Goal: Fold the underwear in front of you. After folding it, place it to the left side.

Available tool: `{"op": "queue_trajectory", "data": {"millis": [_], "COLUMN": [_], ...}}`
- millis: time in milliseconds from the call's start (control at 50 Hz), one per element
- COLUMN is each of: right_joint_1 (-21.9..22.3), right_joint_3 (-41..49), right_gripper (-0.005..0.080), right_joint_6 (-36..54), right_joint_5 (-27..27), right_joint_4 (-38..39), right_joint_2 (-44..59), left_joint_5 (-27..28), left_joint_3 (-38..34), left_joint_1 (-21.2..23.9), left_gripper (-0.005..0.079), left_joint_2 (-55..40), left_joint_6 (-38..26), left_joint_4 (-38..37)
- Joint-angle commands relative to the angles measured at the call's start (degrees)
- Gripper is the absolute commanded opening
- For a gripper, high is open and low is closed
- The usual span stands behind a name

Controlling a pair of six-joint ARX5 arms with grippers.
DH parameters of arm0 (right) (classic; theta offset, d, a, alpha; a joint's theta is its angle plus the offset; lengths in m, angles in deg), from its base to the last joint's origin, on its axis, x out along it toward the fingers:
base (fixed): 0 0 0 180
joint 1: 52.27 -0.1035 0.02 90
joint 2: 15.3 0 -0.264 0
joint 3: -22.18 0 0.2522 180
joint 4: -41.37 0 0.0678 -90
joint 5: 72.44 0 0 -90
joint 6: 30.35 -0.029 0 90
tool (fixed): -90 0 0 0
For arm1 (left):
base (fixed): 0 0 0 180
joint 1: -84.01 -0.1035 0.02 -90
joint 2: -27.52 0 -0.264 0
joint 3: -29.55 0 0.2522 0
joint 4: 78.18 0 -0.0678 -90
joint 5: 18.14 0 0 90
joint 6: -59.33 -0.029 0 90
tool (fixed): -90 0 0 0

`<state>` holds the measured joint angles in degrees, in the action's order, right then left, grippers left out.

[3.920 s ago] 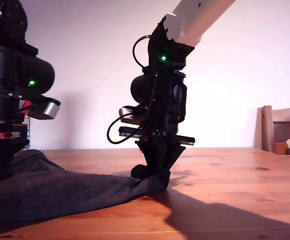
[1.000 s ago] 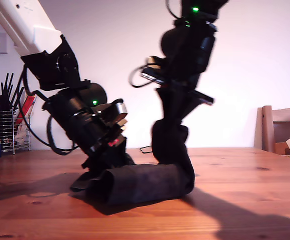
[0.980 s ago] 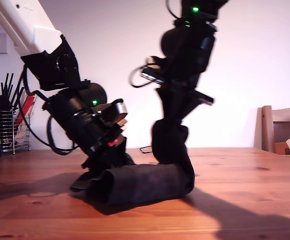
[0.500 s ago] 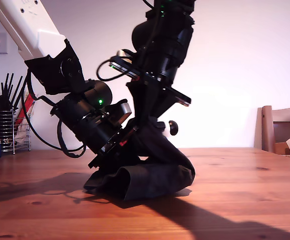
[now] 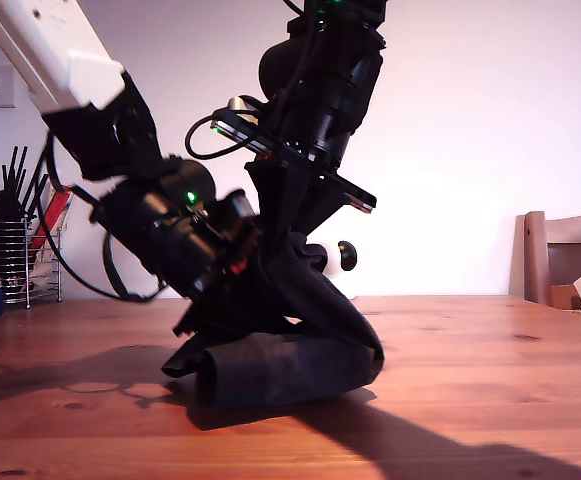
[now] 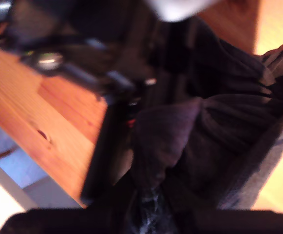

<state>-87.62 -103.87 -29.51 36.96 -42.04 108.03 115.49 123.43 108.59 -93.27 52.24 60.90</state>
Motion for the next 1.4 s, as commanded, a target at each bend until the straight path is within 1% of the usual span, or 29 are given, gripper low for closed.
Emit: {"op": "queue_trajectory", "data": {"millis": [0,140,240,360,520,660,860,980,1060,1180,1320,1380], "right_joint_1": [-0.48,-0.33,-0.24,-0.2,-0.42,-1.27,-3.52,-4.83,-5.66,-6.93,-8.31,-8.92], "right_joint_3": [0.42,0.42,0.42,0.42,0.42,0.42,0.42,0.44,0.5,0.55,0.55,0.55], "right_gripper": [-0.0013,-0.0013,-0.0013,-0.0013,-0.0013,-0.0013,-0.0013,-0.0013,-0.0013,-0.0013,-0.0013,-0.0013], "right_joint_6": [-0.39,-0.28,-0.26,-0.26,-0.42,-0.83,-1.09,-2.64,-3.32,-4.59,-7.43,-8.85], "right_joint_5": [-0.04,-0.04,-0.04,-0.02,0.02,0.04,0.04,-0.2,-1.18,-3.93,-8.85,-9.6], "right_joint_4": [-0.04,0.0,-0.02,0.02,0.59,1.68,4.24,6.4,7.58,8.13,8.57,9.29], "right_joint_2": [-0.7,-0.94,-0.98,-0.98,-0.98,-0.98,-0.98,-0.94,-0.81,0.44,3.54,4.81], "left_joint_5": [0.44,0.52,0.46,0.33,-3.02,-5.77,-4.85,-1.38,0.35,0.87,0.96,0.94], "left_joint_3": [-0.9,-0.9,-0.9,-0.9,-0.9,-0.9,-0.9,-0.9,-0.9,-0.9,-0.9,-0.9], "left_joint_1": [-1.01,-2.56,-3.58,-5.27,-8.39,-12.17,-17.07,-19.19,-20.13,-20.81,-20.9,-20.9], "left_gripper": [-0.0019,-0.0019,-0.0019,-0.0019,-0.0019,-0.0019,-0.0019,-0.0019,-0.0019,-0.0019,-0.0019,-0.0019], "left_joint_2": [1.29,1.81,3.02,4.96,8.04,11.04,14.08,15.17,15.8,16.55,16.72,16.79], "left_joint_6": [-1.25,-2.14,-5.14,-6.1,-8.39,-8.48,-9.07,-9.84,-9.92,-9.86,-9.62,-9.4], "left_joint_4": [-0.96,-3.15,-5.49,-7.63,-11.5,-13.68,-16.72,-17.44,-17.73,-17.99,-17.9,-17.92]}}
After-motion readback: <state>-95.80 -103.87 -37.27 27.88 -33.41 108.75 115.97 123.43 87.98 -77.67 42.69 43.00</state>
